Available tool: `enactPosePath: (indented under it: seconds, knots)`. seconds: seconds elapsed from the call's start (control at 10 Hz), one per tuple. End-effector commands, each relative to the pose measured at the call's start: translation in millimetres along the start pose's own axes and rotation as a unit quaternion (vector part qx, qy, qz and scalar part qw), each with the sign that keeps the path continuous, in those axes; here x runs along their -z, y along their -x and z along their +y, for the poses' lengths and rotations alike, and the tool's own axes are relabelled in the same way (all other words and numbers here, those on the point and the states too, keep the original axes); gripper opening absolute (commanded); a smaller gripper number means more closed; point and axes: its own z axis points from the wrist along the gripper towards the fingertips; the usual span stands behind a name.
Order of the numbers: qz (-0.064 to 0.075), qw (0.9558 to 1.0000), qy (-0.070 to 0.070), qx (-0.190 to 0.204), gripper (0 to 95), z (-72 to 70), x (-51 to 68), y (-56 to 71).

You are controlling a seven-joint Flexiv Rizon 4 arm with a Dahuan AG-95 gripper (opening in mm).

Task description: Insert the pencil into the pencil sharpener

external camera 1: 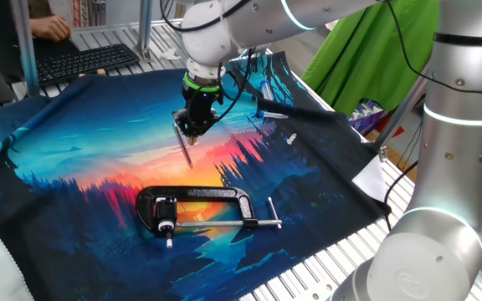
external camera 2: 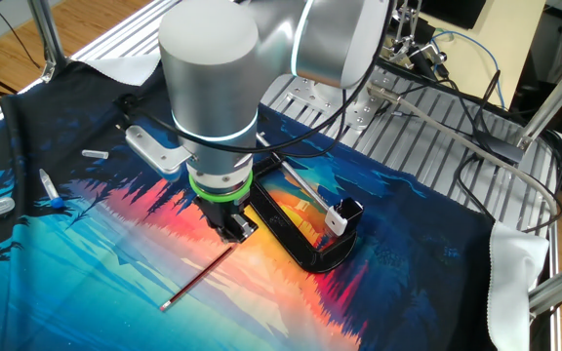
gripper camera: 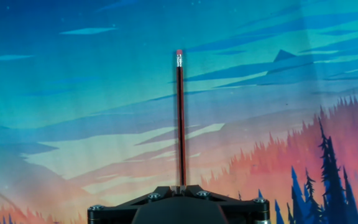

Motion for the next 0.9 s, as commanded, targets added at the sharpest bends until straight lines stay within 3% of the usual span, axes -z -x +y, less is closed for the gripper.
enactPosePath:
  seconds: [0.1,0.4,0.5,0.9]
  knots:
    - [0.003,1.0000,0.006,-0.002,0.0,0.2,0.1,0.0]
    - [0.009,0.9997,0.010,-0.020,0.0,0.2,0.1,0.0]
    - [0.009,0.9997,0.009,-0.022,19.0,0.2,0.1,0.0]
    - [0.008,0.9995,0.007,-0.031,19.0,-0.2,-4.2,1.8]
